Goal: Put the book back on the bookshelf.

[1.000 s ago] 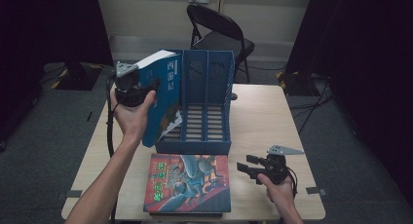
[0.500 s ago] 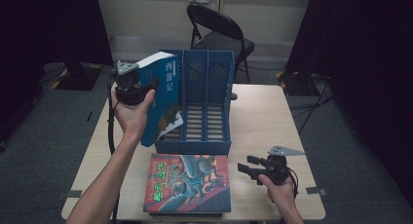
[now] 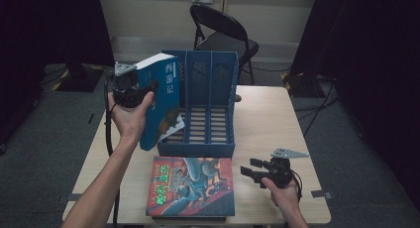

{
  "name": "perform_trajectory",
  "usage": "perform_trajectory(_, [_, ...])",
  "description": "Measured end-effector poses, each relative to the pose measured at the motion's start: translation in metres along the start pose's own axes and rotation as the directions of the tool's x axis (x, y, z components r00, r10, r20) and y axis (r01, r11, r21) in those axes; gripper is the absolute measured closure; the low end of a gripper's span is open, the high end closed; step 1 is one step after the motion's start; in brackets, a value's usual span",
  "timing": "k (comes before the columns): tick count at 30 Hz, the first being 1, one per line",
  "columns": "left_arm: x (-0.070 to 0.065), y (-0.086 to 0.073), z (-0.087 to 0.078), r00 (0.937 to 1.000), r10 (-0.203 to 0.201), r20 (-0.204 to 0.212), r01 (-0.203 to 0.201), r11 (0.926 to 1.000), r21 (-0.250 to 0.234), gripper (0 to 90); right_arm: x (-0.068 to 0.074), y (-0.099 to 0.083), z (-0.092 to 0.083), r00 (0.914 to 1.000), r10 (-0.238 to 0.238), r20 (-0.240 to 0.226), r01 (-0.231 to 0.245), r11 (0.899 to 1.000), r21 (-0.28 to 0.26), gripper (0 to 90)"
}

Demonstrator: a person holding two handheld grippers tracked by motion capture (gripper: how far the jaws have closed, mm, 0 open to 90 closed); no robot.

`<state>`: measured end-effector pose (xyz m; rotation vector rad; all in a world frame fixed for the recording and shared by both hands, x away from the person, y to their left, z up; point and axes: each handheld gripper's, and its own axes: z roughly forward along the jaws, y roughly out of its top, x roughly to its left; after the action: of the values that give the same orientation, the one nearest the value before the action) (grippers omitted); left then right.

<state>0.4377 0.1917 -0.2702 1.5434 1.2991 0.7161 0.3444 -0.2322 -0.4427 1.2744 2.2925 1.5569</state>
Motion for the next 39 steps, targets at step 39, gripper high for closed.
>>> perform_trajectory(39, [-0.024, -0.016, 0.073, 0.9942, -0.053, -0.093, 0.050, 0.9979, -0.041, 61.1, 0.000, -0.002, -0.002, 0.9998, 0.003, -0.018, -0.003, 1.000, -0.001, 36.4])
